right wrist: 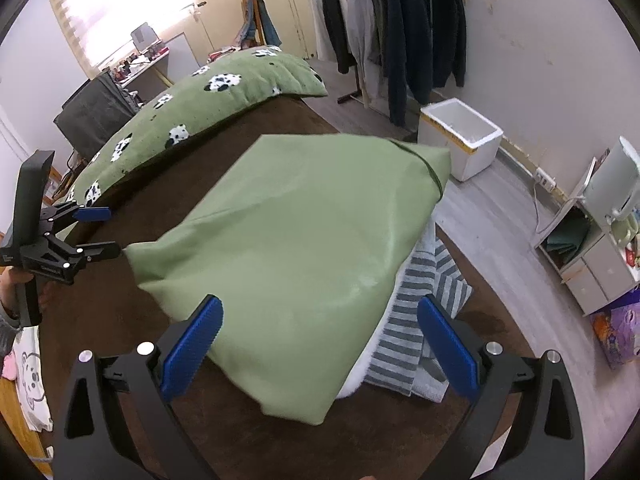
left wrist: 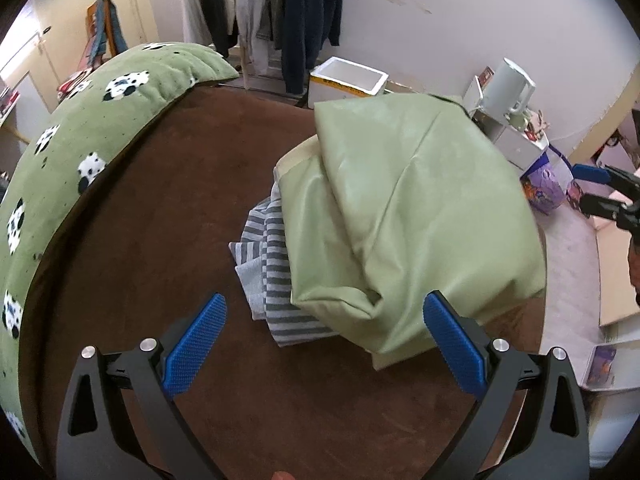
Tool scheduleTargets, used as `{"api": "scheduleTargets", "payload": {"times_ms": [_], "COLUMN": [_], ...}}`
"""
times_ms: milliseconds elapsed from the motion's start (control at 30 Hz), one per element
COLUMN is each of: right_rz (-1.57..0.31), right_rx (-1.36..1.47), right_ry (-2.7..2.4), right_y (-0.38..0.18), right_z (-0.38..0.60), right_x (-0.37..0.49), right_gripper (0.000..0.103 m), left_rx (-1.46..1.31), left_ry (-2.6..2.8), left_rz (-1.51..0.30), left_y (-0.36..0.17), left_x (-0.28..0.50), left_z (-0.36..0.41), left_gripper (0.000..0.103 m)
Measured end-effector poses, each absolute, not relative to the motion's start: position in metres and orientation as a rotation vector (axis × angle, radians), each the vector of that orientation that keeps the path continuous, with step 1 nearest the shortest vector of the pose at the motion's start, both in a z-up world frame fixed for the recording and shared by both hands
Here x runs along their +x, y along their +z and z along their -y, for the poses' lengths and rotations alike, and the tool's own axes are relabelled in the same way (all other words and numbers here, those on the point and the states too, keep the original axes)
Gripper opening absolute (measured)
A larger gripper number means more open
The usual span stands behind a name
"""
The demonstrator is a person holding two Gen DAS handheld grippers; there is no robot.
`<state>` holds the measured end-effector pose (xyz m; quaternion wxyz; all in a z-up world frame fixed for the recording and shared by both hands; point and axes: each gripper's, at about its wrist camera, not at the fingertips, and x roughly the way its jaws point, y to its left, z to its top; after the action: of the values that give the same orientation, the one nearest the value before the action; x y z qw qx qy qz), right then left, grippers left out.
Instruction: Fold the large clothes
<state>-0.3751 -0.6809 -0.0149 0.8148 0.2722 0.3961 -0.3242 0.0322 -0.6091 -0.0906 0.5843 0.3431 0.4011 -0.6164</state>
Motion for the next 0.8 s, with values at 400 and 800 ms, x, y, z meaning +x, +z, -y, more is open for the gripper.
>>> {"api": "scheduleTargets", "payload": {"times_ms": [400, 800], "right_rz": [-0.844, -0.888], "right_rx": [0.525, 0.509], "right_ry": [-0.756, -0.789], "right_y": [0.041, 0.071], "right_z": [0.633, 0.556], "right_x": [-0.370, -0.378], "right_gripper": [0.096, 0.097], "left_rx": [0.794, 0.816], "left_ry": [-1.339, -1.343], "left_rz": [-0.925, -0.912], "left_y": [-0.047, -0.006], "left_x": [-0.002, -0.052], "left_z": [0.583, 0.541], "left_gripper": [0.097, 0.097]}}
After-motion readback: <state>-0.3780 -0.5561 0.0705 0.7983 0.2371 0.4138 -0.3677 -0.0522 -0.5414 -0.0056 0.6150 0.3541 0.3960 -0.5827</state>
